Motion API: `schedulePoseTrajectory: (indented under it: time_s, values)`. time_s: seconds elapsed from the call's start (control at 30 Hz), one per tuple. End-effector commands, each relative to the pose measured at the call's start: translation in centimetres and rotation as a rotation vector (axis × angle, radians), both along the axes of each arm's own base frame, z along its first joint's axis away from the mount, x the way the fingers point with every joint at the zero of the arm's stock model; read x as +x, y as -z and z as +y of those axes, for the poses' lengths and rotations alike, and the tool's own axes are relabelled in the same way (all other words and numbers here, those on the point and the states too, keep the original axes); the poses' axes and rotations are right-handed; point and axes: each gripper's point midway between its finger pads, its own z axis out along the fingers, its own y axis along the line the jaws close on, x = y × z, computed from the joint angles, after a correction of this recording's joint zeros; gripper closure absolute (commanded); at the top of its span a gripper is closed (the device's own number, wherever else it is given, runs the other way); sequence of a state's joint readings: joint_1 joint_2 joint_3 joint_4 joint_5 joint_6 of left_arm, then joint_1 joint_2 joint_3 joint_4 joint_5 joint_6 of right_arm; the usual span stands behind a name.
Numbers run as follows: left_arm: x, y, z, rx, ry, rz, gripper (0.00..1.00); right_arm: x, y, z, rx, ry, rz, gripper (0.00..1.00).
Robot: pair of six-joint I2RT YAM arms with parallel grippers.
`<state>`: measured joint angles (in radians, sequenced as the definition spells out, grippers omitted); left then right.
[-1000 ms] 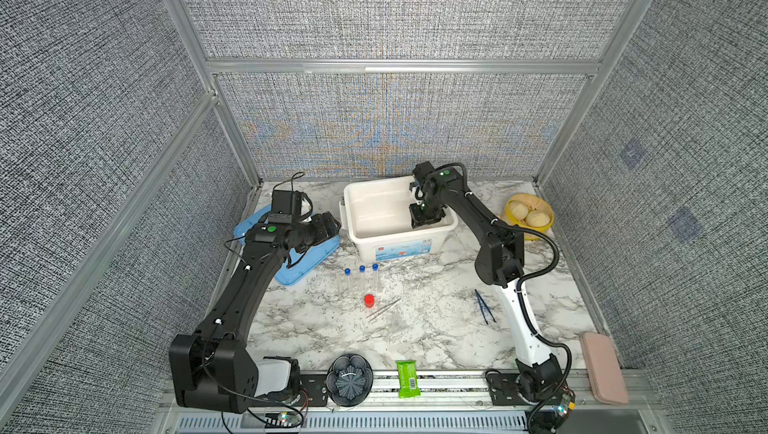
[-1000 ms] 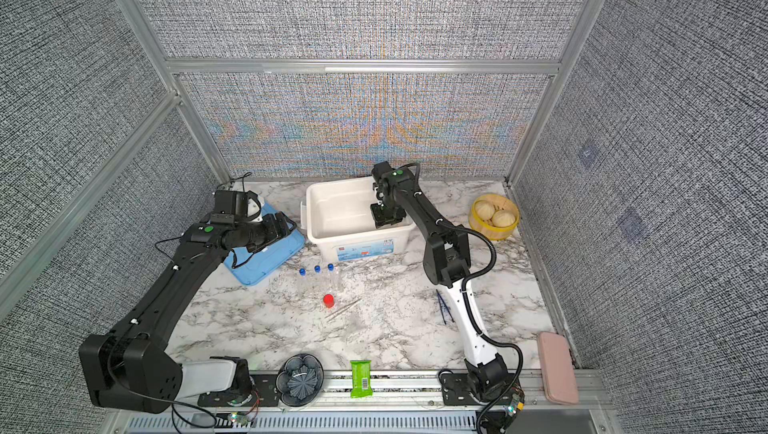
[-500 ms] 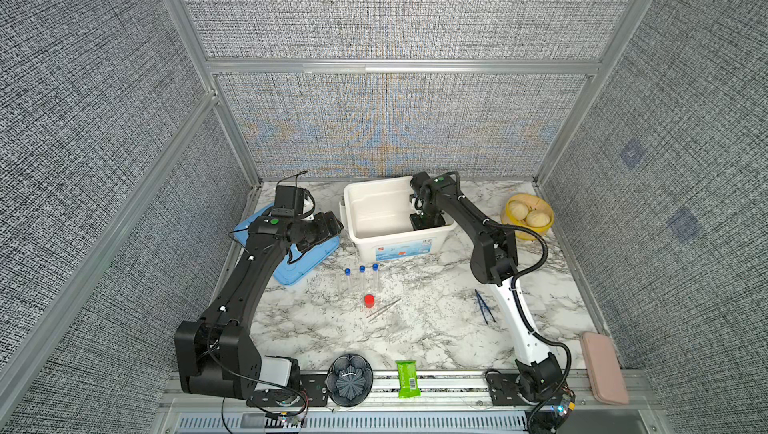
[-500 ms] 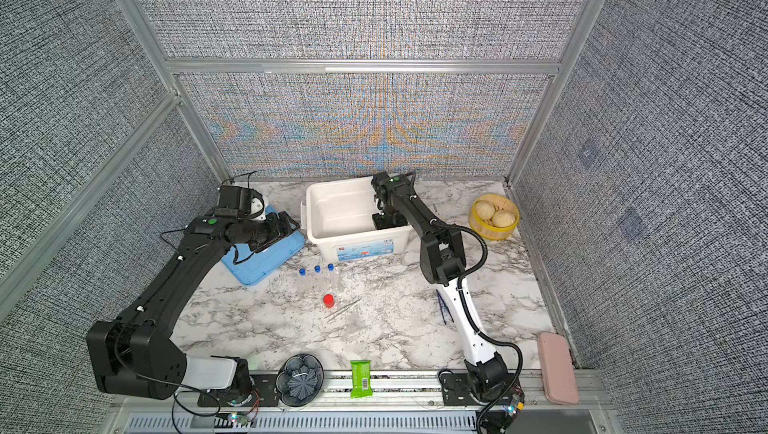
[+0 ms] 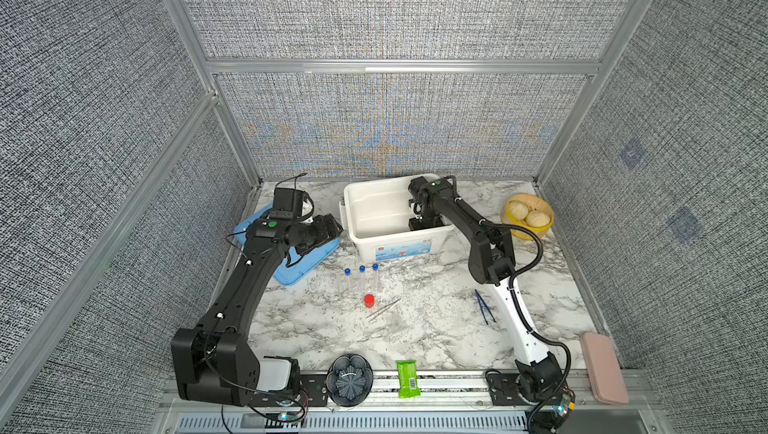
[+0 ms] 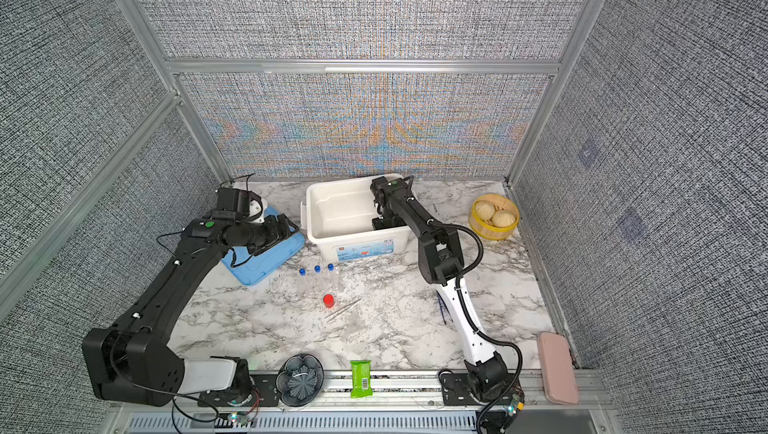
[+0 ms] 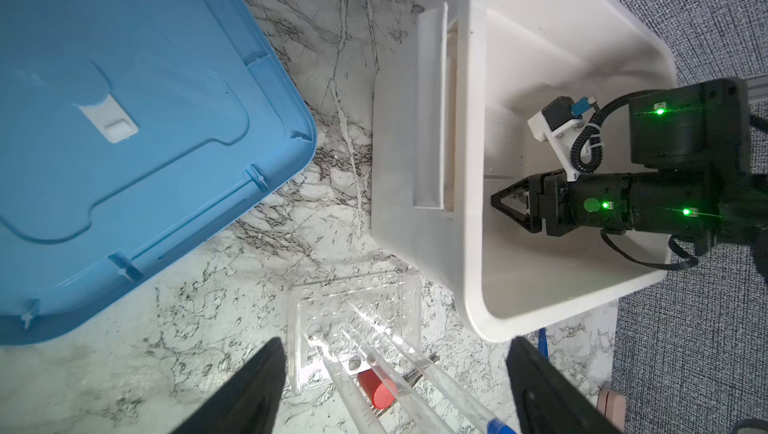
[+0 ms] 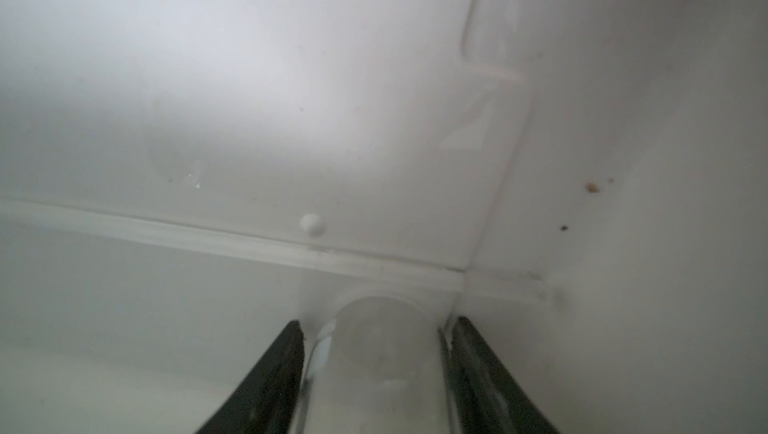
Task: Organize the chemistry lab equipment
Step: 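Set the glass beaker down inside the bin and open the right gripper, then raise the right gripper out of the bin and move it toward the blue tweezers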
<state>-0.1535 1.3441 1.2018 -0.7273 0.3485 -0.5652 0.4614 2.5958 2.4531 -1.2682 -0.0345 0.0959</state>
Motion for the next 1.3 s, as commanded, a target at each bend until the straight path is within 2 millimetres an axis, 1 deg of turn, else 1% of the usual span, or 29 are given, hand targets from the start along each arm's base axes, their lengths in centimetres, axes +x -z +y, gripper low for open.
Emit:
schedulePoseTrajectory:
  time_s: [0.0,0.27,0.43,0.6,0.8,0.93,1.03,1.17,1.27]
  values:
    - [-0.3,-0.2,0.0,-0.008,0.003,0.001,0.15,-0.2,-1.7,-0.2,-0.005,-0.004,-0.016,0.37]
    - [-0.8,-0.7,0.0,-0.009,0.008,-0.011,0.15,-0.4,-6.5,0.3,0.035,-0.021,-0.097,0.24]
    - [-1.3,-1.0,0.1,-0.006,0.012,-0.018,0.15,-0.7,-9.6,0.2,0.055,-0.023,-0.143,0.23]
    - [-1.6,-1.5,0.3,0.007,0.014,-0.054,0.15,-1.5,-13.2,0.0,0.085,-0.021,-0.19,0.22]
    - [-2.0,-1.9,0.7,0.019,0.009,-0.091,0.15,-2.6,-16.5,-0.3,0.116,-0.027,-0.23,0.22]
    - [-2.2,-2.1,0.8,0.022,0.007,-0.098,0.15,-4.4,-19.3,-0.8,0.123,-0.041,-0.252,0.22]
    - [-2.1,-2.1,1.0,0.036,0.001,-0.105,0.15,-6.2,-21.1,-1.8,0.109,-0.048,-0.281,0.22]
    - [-1.8,-2.0,1.1,0.042,0.001,-0.106,0.14,-9.2,-22.5,-4.1,0.094,-0.032,-0.318,0.23]
    - [-1.7,-2.1,1.1,0.047,0.004,-0.106,0.14,-11.7,-23.1,-6.6,0.064,-0.009,-0.353,0.23]
